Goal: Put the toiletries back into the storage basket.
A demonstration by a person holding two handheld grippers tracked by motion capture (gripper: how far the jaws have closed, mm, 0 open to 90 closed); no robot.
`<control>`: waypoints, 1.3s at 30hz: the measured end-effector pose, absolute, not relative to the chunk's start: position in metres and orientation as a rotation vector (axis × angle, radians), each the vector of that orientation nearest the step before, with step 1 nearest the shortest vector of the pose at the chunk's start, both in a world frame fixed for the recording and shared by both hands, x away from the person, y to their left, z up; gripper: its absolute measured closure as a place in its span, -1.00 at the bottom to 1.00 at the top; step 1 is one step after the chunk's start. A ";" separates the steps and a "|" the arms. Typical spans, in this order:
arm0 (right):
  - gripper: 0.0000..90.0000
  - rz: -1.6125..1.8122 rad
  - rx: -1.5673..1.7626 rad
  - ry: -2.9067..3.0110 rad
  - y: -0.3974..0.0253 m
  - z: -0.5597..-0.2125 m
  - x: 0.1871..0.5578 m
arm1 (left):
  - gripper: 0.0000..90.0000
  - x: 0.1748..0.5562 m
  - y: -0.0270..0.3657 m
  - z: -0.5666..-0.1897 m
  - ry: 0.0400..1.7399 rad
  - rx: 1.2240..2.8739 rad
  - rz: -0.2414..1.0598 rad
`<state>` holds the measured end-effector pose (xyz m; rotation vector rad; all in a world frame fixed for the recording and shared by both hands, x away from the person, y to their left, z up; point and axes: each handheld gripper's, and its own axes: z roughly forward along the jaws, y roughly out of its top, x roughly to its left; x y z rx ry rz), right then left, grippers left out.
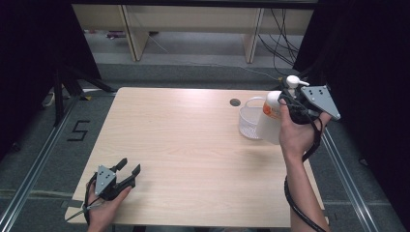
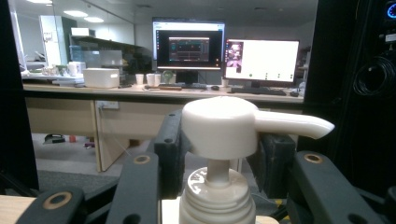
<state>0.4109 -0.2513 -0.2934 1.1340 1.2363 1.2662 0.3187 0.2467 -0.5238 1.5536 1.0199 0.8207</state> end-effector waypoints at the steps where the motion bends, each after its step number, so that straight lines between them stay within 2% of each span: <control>1: 0.33 1.275 1.141 1.232 -0.251 -0.293 0.411 | -0.08 0.319 0.247 -0.524 1.020 1.554 0.821; 39: 0.33 1.276 1.134 1.212 -0.254 -0.274 0.439 | -0.08 0.319 0.247 -0.524 1.024 1.559 0.824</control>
